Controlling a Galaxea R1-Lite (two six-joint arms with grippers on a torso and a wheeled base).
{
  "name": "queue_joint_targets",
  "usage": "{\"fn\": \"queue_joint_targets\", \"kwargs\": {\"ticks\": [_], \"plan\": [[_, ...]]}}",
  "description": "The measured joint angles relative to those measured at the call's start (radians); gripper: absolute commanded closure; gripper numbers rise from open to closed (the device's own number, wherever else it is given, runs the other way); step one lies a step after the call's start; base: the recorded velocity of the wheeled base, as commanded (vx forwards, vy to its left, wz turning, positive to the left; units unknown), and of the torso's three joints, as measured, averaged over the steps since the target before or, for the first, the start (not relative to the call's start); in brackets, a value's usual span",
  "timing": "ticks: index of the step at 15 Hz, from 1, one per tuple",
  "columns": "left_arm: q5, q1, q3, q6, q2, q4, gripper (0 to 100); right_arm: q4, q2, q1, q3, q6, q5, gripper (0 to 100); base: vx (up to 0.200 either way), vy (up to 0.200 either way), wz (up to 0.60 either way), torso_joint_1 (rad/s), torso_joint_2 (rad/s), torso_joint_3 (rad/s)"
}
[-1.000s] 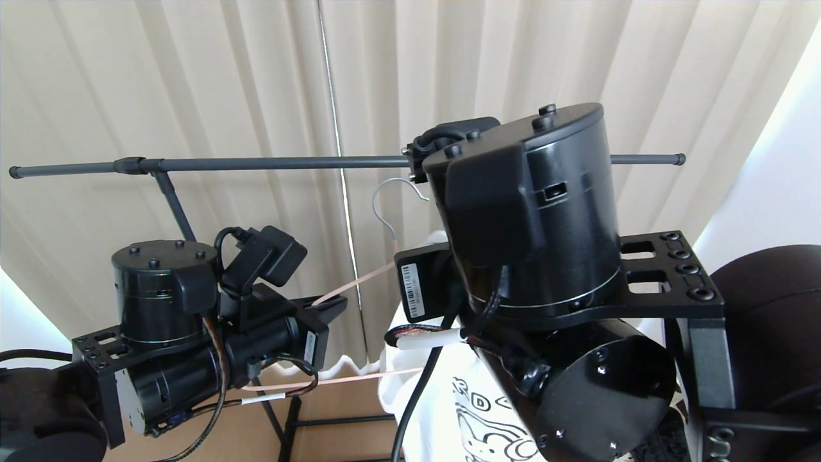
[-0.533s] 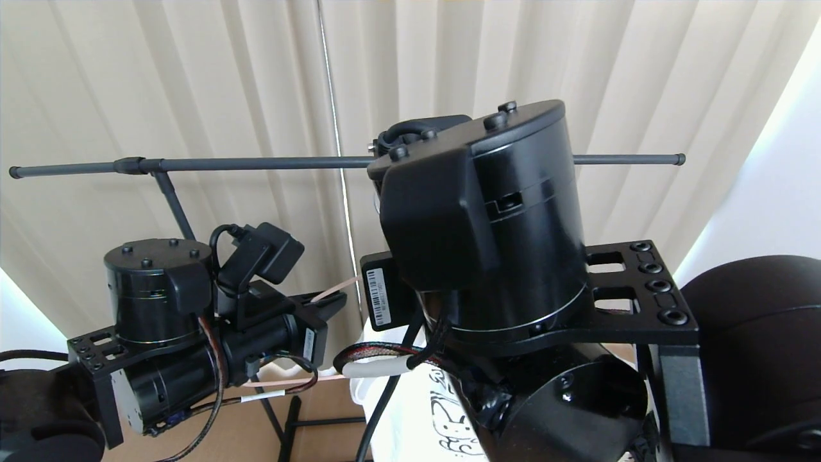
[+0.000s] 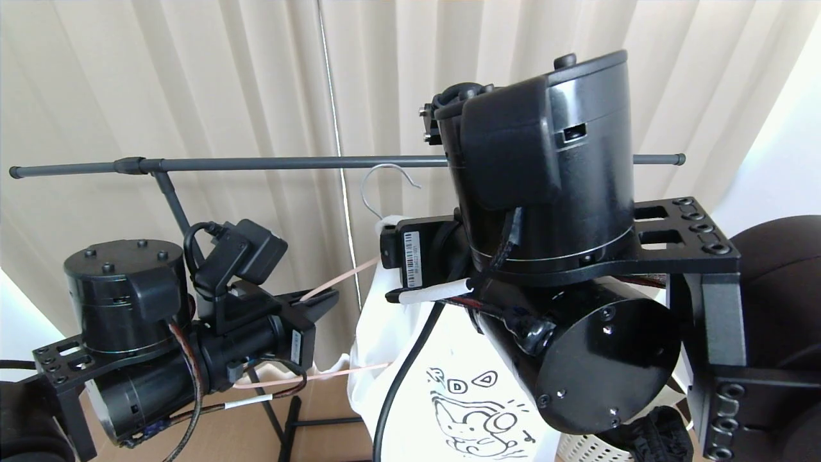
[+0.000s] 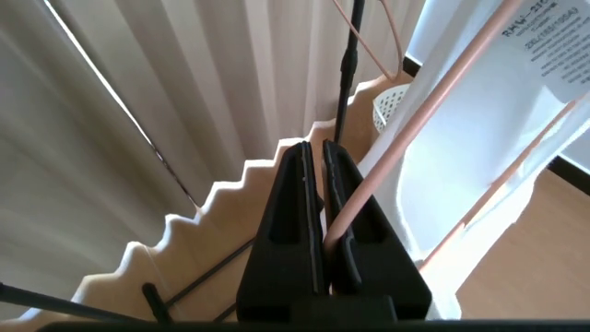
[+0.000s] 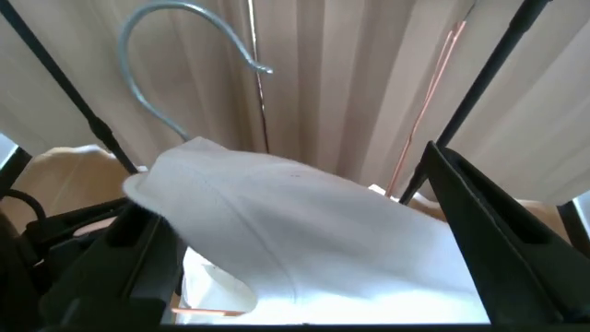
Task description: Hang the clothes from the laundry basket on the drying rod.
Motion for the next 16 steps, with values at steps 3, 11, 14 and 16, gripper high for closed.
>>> {"fn": "queue_joint_targets", "kwargs": {"ticks": [3,11,14,16], "plan": [[-0.002,0.000,0.007,-0.017,-0.009,-0.002,100,0.000,-0.008,-0.017,0.003,0.001,0.000,0,0.000,0.000,0.00,0.000,0.00,0.000],[-0.003,-0.020,0.037,-0.019,-0.033,-0.029,100,-0.012,0.014,-0.057,-0.023,-0.016,0.002,0,0.000,0.000,0.00,0.000,0.00,0.000],[-0.003,-0.023,0.036,-0.020,-0.039,-0.028,100,-0.012,0.033,-0.072,-0.033,-0.025,0.003,0,0.000,0.000,0.00,0.000,0.00,0.000],[-0.002,-0.020,0.023,-0.021,-0.035,-0.029,100,-0.002,0.037,-0.073,-0.032,-0.026,0.003,0,0.000,0.000,0.00,0.000,0.00,0.000]]}}
